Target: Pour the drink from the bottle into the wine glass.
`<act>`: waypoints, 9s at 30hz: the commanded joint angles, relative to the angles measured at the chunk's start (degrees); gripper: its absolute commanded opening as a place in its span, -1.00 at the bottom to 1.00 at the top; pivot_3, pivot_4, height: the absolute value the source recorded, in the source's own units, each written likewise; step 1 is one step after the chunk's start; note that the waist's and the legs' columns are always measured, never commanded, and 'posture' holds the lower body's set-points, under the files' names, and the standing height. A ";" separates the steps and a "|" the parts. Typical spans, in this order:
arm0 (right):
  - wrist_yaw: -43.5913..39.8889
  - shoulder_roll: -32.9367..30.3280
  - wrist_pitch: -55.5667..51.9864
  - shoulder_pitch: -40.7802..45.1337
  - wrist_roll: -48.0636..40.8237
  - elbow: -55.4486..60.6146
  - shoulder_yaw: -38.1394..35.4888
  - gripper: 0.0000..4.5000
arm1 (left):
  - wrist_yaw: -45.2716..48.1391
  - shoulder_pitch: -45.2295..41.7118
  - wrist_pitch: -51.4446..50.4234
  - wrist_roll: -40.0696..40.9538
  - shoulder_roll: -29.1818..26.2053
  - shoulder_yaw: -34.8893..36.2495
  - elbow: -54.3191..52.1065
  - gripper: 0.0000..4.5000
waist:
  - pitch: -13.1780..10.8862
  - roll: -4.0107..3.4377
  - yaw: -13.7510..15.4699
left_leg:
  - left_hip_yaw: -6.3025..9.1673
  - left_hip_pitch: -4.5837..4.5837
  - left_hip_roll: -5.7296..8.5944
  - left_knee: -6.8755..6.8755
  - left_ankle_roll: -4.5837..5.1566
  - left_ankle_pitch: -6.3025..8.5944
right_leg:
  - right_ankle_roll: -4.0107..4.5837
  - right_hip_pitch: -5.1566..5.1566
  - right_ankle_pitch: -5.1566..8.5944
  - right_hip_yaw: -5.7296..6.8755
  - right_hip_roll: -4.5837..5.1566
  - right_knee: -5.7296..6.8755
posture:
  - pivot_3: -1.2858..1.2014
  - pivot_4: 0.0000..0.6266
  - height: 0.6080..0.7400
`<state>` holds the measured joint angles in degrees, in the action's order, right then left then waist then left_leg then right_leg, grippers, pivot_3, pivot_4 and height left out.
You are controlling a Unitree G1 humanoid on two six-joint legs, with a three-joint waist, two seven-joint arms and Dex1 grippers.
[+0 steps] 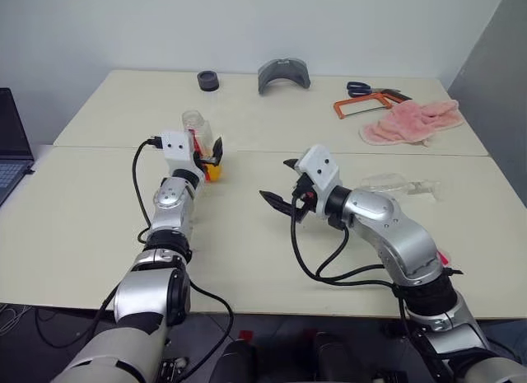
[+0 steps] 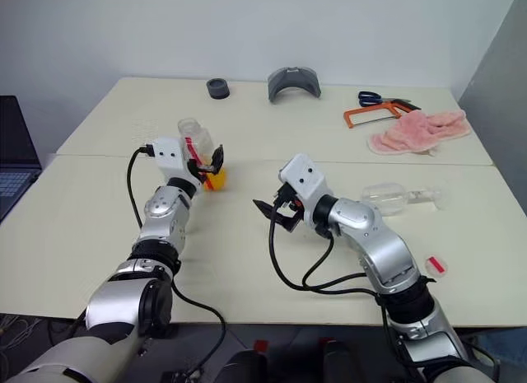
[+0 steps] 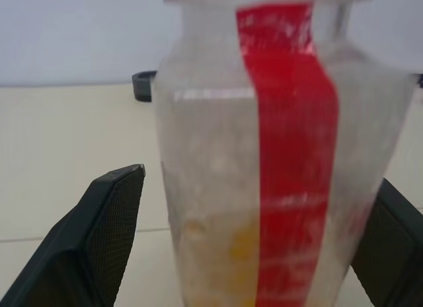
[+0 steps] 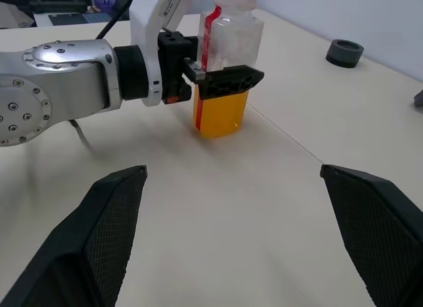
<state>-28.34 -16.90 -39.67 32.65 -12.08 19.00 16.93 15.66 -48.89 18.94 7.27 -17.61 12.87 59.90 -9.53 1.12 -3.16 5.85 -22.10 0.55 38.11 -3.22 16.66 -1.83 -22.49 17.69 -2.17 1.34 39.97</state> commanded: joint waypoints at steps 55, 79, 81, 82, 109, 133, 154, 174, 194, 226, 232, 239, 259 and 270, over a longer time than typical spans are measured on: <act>9.28 -36.46 40.74 -25.84 40.04 -20.22 -16.24 1.00 | 57.65 11.87 -14.17 5.82 -0.60 -24.85 -36.88 0.98 | 0.04 0.01 1.31 | -0.92 0.52 -0.09 -0.02 0.23 0.12 | -0.02 0.44 0.01 -0.39 -0.26 -0.05 | 0.03 -0.52 1.00; 28.07 -30.52 51.52 -4.03 53.41 -51.76 -3.59 0.92 | 54.20 11.31 -14.00 5.31 0.46 -24.19 -36.31 1.00 | 0.04 0.01 1.11 | -0.97 0.39 -0.14 0.01 0.22 0.11 | -0.01 0.31 0.00 -0.46 -0.17 -0.03 | 0.03 -0.52 1.00; 27.71 -29.83 51.96 -3.70 52.91 -53.08 -3.27 0.74 | 53.93 11.37 -14.20 5.34 0.46 -24.14 -36.44 1.00 | 0.04 0.01 1.04 | -0.99 0.39 -0.14 0.01 0.22 0.11 | -0.01 0.30 0.00 -0.47 -0.17 -0.02 | 0.03 -0.52 1.00; 27.60 -29.49 52.21 -3.42 52.85 -53.92 -2.96 0.59 | 53.82 11.41 -14.29 5.37 0.46 -24.13 -36.50 1.00 | 0.04 0.01 1.01 | -0.98 0.39 -0.14 0.01 0.21 0.11 | -0.01 0.30 0.00 -0.46 -0.18 -0.02 | 0.03 -0.52 1.00; 15.86 -1.24 32.38 -11.73 15.02 -31.06 -19.45 -0.94 | 47.74 15.19 -24.38 8.62 -2.70 -19.37 -43.12 1.00 | 0.07 -0.04 -0.02 | -0.40 0.33 -0.14 0.06 0.23 0.11 | -0.01 0.30 -0.01 -0.31 -0.10 0.01 | 0.03 -0.52 1.00; 7.90 7.23 40.25 -2.12 11.51 -37.01 -13.04 -0.94 | 38.59 24.28 -32.23 11.75 -9.28 -10.18 -55.17 1.00 | 0.10 -0.13 -1.46 | -0.26 0.39 -0.25 -0.06 0.23 0.11 | 0.01 0.23 -0.01 -0.26 -0.19 0.04 | 0.03 -0.52 1.00; 6.00 14.18 49.07 5.61 12.61 -56.09 -10.06 -0.51 | 30.86 25.01 -37.87 12.95 -10.10 -7.59 -63.87 1.00 | 0.09 -0.15 -1.46 | -0.23 0.35 -0.17 -0.06 0.19 0.10 | 0.01 0.23 -0.01 -0.22 -0.10 0.02 | 0.03 -0.52 1.00; 4.28 12.05 43.08 -0.57 11.42 -43.98 -10.93 0.99 | 33.56 24.71 -31.18 12.88 -8.08 -8.69 -58.18 1.00 | 0.09 -0.15 -1.38 | -0.22 0.33 -0.16 -0.07 0.20 0.10 | 0.01 0.23 -0.01 -0.22 -0.09 0.01 | 0.03 -0.52 1.00; -8.63 -7.53 18.65 -25.46 5.42 6.49 -8.20 0.99 | 26.51 28.76 -28.26 11.40 -4.30 -6.95 -59.26 1.00 | 0.08 -0.14 0.14 | -0.21 0.29 -0.16 -0.08 0.23 0.12 | 0.00 0.26 0.00 -0.22 -0.10 -0.09 | 0.03 -0.52 1.00; -5.84 -9.91 3.78 -23.20 -8.31 22.17 -12.57 0.99 | 3.74 17.02 -23.50 2.06 -3.93 -2.44 -39.48 1.00 | 0.08 -0.10 1.40 | -0.12 0.26 -0.13 -0.05 0.22 0.12 | -0.01 0.29 0.00 -0.09 -0.11 -0.12 | 0.03 -0.52 1.00; -4.41 -8.98 1.42 -21.71 -12.82 23.25 -14.58 0.99 | 2.88 13.14 -22.25 0.67 -3.90 -2.57 -34.75 1.00 | 0.08 -0.10 1.36 | -0.10 0.25 -0.13 -0.06 0.22 0.11 | -0.01 0.28 0.00 -0.08 -0.11 -0.14 | 0.03 -0.52 1.00; -3.70 -9.40 1.39 -20.97 -13.99 23.06 -14.02 0.99 | 3.56 8.94 -19.60 -0.31 -3.52 -3.17 -29.00 1.00 | 0.07 -0.09 1.37 | -0.12 0.24 -0.12 -0.05 0.22 0.11 | -0.01 0.28 0.00 -0.09 -0.11 -0.14 | 0.03 -0.52 1.00; -3.17 -10.30 1.74 -20.37 -13.72 22.75 -13.77 1.00 | 5.70 1.53 -13.98 -0.03 -2.31 -3.69 -18.20 -0.18 | 0.07 -0.08 1.35 | -0.11 0.22 -0.10 -0.05 0.21 0.11 | -0.01 0.26 0.00 -0.08 -0.11 -0.14 | 0.03 -0.52 1.00; -0.18 -10.82 1.99 -20.17 -14.43 22.45 -19.76 1.00 | 11.79 -1.57 -9.79 -3.74 -0.36 -10.66 -22.46 -0.24 | 0.02 0.00 1.45 | -0.08 0.14 -0.07 -0.03 0.20 0.10 | -0.01 0.26 0.00 -0.06 -0.09 -0.15 | 0.03 -0.52 1.00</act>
<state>-29.41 -27.56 -38.63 11.59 -25.87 40.06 -0.48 26.46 -47.09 6.05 4.55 -17.84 3.35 41.17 -9.51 1.12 -1.71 5.77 -21.98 0.48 38.08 -3.02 16.76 -1.84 -22.24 17.69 -2.22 1.25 39.81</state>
